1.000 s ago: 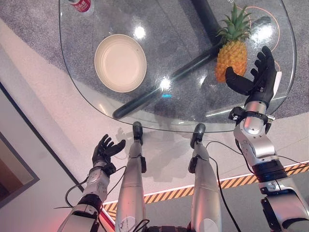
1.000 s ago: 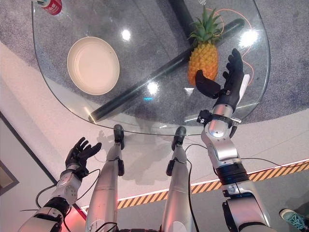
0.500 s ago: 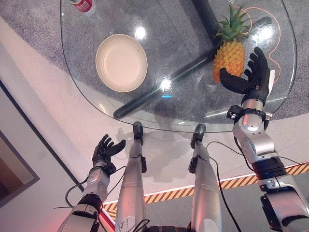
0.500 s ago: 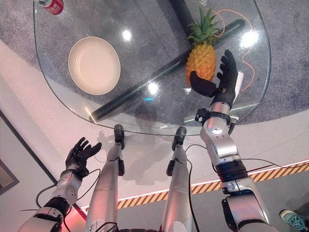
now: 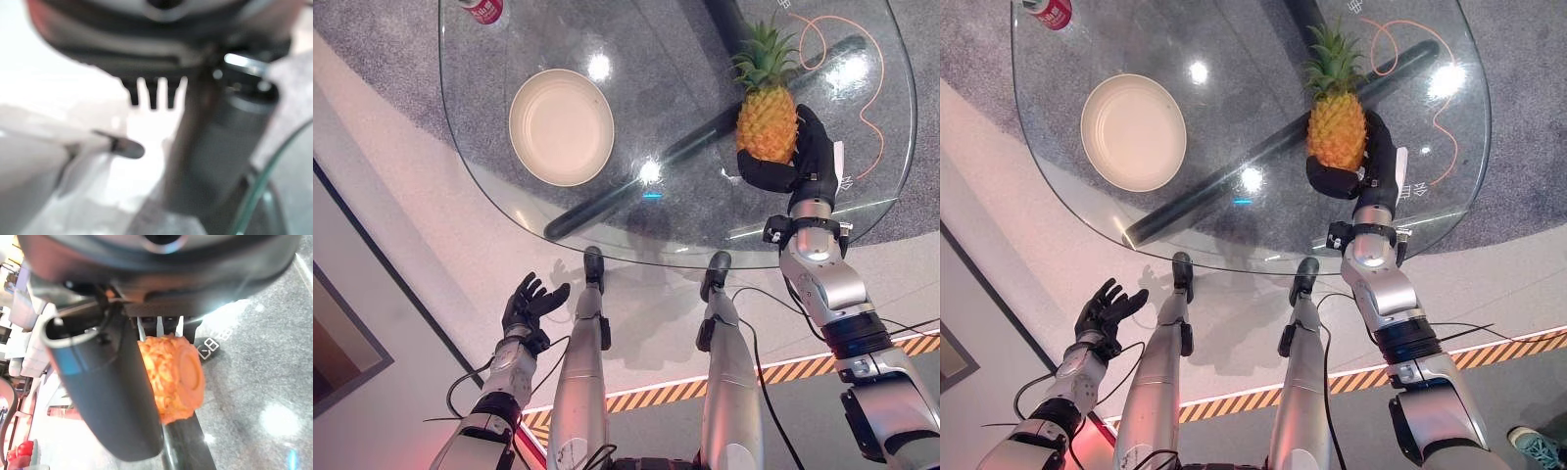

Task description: Pick up the fruit to the plate

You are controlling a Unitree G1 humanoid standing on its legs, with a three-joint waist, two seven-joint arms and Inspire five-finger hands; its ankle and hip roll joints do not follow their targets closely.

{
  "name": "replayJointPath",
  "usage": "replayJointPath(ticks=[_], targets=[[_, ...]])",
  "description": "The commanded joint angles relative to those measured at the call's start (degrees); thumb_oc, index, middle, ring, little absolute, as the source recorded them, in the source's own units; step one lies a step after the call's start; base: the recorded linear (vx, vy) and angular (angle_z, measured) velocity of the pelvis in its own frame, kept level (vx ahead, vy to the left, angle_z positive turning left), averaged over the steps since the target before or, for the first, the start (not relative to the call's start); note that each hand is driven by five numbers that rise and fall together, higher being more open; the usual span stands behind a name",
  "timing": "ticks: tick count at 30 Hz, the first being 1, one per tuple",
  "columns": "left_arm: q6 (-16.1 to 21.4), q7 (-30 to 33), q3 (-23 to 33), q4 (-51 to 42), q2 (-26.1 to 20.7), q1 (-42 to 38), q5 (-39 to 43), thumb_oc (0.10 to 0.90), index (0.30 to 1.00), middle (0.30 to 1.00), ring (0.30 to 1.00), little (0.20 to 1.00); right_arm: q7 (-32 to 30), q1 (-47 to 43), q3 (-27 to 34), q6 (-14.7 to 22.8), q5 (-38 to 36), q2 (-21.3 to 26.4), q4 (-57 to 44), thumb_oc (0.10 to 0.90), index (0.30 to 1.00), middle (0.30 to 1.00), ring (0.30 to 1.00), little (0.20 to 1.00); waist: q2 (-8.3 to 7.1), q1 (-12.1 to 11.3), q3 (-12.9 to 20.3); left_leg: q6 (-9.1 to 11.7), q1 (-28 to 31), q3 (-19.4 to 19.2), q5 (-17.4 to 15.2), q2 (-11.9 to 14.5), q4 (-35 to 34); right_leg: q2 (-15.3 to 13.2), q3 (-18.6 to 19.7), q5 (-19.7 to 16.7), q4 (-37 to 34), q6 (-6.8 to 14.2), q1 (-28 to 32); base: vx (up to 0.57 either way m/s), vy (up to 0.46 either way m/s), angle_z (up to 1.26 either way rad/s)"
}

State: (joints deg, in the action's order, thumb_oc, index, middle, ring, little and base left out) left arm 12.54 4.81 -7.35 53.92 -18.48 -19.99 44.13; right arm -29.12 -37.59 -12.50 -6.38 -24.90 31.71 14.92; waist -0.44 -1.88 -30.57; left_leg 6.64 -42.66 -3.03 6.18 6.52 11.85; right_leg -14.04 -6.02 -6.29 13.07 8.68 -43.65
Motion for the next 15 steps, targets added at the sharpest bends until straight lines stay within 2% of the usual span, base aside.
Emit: replayJointPath(ticks=[1, 4, 5, 6, 7, 15], targets=[[0.7, 2.1, 0.3, 0.0, -1.7, 3.7, -0.5, 0.800, 0.900, 0.900, 0.900, 0.900, -0.2, -1.7, 0.4, 0.9, 2.0, 5.5, -3.3, 0.800, 0.900, 0.900, 0.900, 0.900, 1.06, 0.6, 0.8, -1.2, -0.7, 0.7, -2.9, -2.7, 2.8, 1.4, -3.9, 1.4, 0.7, -1.3, -0.1, 0.00, 0.000, 0.00], [0.6, 1.9, 0.5, -0.1, -1.8, 3.7, -0.6, 0.800, 0.900, 0.900, 0.900, 0.900, 0.7, -2.1, 0.1, -0.8, 2.0, 5.9, -2.6, 0.800, 0.900, 0.900, 0.900, 0.900, 1.08, 0.5, 0.8, -1.2, -0.7, 0.8, -2.9, -2.8, 2.9, 1.4, -4.0, 1.4, 0.7, -1.3, -0.1, 0.00, 0.000, 0.00], [0.6, 1.8, 0.5, -0.1, -1.8, 3.7, -0.7, 0.800, 0.900, 0.900, 0.900, 0.900, 0.8, -2.2, 0.0, -1.1, 2.2, 6.0, -2.4, 0.726, 0.836, 0.836, 0.836, 0.826, 1.08, 0.4, 0.8, -1.3, -0.7, 0.8, -2.9, -2.8, 2.8, 1.4, -4.1, 1.4, 0.7, -1.3, -0.1, 0.00, 0.000, 0.00], [0.5, 1.7, 0.5, -0.2, -1.9, 3.7, -0.7, 0.800, 0.900, 0.900, 0.900, 0.900, 1.0, -2.5, -0.4, -1.9, 2.8, 6.3, -2.1, 0.594, 0.724, 0.724, 0.724, 0.694, 1.07, 0.4, 0.8, -1.3, -0.8, 0.8, -2.9, -2.8, 2.9, 1.3, -4.1, 1.5, 0.8, -1.4, -0.2, 0.00, 0.000, 0.00], [0.4, 1.9, 0.5, -0.4, -1.9, 3.6, -0.8, 0.800, 0.900, 0.900, 0.900, 0.900, 1.1, -2.8, -0.5, -2.2, 2.8, 6.3, -2.0, 0.100, 0.300, 0.300, 0.300, 0.200, 1.04, 0.4, 0.8, -1.3, -0.8, 0.8, -2.9, -2.8, 2.9, 1.3, -4.1, 1.5, 0.8, -1.4, -0.1, 0.00, 0.000, 0.00], [0.9, 2.3, 0.6, -1.1, -1.7, 4.1, 0.3, 0.800, 0.900, 0.900, 0.900, 0.900, -0.4, -3.0, -0.2, -2.0, 3.3, 6.7, -2.7, 0.100, 0.300, 0.300, 0.300, 0.200, 0.94, 0.2, 0.8, -1.3, -0.5, 0.8, -3.0, -2.7, 2.8, 1.4, -4.3, 1.6, 0.9, -1.4, 0.2, 0.00, 0.000, 0.00]])
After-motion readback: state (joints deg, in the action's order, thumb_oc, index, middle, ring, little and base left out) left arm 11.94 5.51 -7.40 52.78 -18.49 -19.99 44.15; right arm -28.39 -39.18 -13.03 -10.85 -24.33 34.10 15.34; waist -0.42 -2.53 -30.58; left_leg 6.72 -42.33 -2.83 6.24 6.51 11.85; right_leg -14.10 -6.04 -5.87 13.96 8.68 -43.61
